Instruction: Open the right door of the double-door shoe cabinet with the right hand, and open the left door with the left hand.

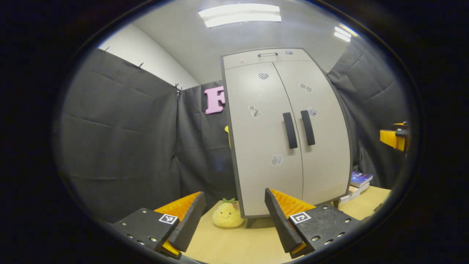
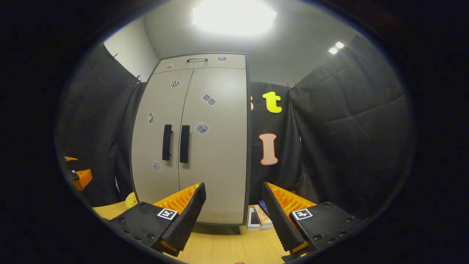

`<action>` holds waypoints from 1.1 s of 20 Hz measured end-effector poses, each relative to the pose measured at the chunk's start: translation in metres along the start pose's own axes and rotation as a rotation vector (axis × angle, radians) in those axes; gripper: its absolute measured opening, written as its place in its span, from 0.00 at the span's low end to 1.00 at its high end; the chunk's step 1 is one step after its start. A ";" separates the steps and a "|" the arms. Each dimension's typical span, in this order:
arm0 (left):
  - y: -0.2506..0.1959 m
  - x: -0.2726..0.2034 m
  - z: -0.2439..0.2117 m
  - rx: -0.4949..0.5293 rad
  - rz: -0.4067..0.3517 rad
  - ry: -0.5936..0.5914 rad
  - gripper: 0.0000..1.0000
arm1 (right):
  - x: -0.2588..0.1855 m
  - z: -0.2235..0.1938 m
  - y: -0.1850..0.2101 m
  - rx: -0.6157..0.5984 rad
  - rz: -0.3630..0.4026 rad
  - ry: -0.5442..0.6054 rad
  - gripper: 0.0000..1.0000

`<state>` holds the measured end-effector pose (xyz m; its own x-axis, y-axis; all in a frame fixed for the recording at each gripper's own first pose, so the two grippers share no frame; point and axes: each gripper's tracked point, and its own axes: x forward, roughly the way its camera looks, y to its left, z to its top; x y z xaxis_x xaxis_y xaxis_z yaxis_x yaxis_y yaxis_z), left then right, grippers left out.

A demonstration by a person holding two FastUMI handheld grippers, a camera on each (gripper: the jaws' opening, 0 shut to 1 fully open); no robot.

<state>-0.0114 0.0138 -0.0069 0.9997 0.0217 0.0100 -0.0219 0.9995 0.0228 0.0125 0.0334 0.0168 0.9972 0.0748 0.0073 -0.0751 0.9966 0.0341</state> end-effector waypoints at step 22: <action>0.097 -0.068 -0.027 0.030 0.236 0.090 0.94 | 0.138 0.058 0.124 0.033 0.217 -0.015 0.97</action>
<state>-0.0815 0.1103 -0.0328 0.9636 0.2579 -0.0702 -0.2540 0.9653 0.0601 0.1402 0.1650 0.0803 0.9576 0.2863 0.0330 -0.2879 0.9556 0.0630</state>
